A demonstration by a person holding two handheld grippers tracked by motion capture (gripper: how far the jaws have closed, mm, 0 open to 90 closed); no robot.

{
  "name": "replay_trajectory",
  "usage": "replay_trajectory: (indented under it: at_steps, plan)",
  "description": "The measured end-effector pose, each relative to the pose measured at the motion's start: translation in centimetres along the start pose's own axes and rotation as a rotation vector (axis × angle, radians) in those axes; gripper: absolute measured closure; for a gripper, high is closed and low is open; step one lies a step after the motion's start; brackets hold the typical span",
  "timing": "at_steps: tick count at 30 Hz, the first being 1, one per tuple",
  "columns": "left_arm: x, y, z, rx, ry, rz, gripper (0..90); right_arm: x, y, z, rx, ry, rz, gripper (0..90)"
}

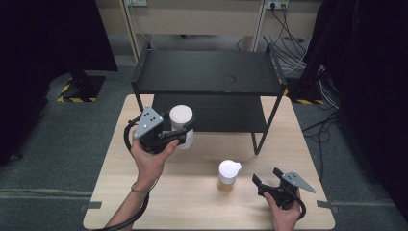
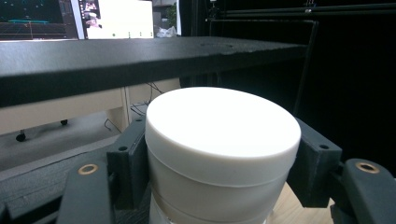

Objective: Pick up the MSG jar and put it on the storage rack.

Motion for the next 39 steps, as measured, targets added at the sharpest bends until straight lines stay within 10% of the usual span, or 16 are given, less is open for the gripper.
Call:
replay_trajectory:
  at_steps: [39]
  plan:
    - [0.1,1.7,-5.9,0.035,-0.023,-0.045,32.9,-0.1,-0.1,-0.1,-0.006,0.009,-0.002,0.5]
Point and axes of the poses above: each handheld gripper's, and its own axes: x roughly backward along the jaws, z roughly out of its underside, y roughly to its left, the point moved 10 cm from there along -x, roughly forward along the jaws, and after that the axes turned 14 degrees about -z, right-handed, at the moved point
